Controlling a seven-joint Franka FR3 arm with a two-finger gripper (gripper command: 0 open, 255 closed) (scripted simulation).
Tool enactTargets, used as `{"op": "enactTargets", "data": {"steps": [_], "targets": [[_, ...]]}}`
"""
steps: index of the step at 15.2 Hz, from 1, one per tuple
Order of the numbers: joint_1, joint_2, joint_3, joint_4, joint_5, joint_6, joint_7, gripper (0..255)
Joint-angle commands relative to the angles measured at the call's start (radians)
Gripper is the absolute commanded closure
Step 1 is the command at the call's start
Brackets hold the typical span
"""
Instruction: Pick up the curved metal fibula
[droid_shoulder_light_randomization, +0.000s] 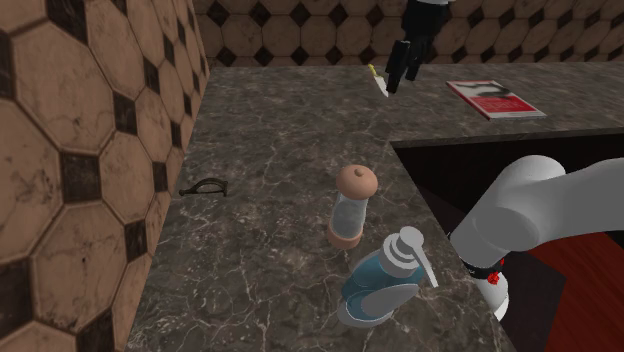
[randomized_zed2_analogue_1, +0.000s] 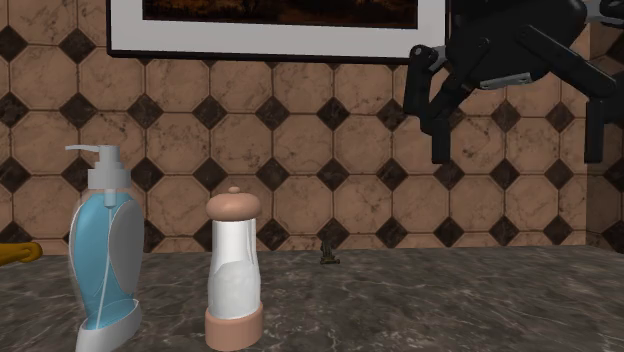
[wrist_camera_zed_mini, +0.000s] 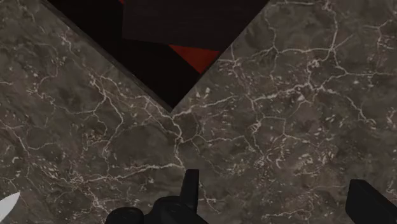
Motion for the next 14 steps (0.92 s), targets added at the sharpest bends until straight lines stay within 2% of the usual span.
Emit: {"op": "enactTargets", "data": {"steps": [1, 14], "targets": [[0.0, 0.0, 0.0, 0.0, 0.0, 0.0, 0.0, 0], [0.126, 0.345, 0.134, 0.116, 0.062, 0.245, -0.04, 0]]}}
